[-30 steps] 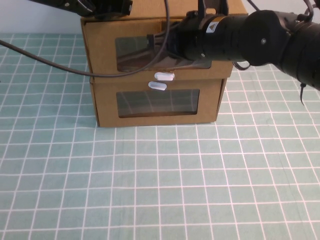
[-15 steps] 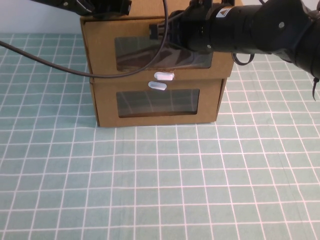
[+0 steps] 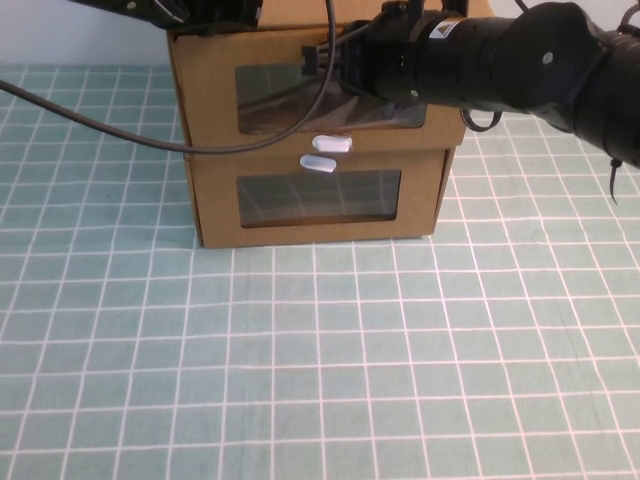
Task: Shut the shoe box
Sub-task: Close the shoe box with your right arm
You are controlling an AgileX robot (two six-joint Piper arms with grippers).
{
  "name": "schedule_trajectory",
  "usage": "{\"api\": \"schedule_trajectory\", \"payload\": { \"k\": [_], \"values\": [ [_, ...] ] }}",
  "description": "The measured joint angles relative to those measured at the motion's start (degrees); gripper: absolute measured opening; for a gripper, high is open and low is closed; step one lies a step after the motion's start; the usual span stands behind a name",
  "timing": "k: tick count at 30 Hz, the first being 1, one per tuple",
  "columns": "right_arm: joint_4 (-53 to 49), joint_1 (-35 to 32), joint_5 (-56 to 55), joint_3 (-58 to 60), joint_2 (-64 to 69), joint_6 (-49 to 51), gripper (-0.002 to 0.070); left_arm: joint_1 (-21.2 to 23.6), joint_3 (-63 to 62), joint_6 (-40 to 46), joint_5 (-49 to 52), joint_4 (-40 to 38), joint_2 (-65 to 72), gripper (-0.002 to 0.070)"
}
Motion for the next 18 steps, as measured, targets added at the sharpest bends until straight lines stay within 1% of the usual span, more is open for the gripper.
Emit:
{"api": "schedule_trajectory", "payload": {
  "k": [9, 18],
  "values": [
    [0.00, -0.38, -0.15, -4.52, 3.59, -0.04, -0.0013, 0.00, 0.00, 0.00, -0.22, 0.10, 0.00, -0.0005],
    [-0.47, -0.84, 12.16, -7.30, 3.04, -0.14, -0.0013, 0.00, -0.65, 0.00, -0.04, 0.91, -3.01, -0.0005]
  ]
}}
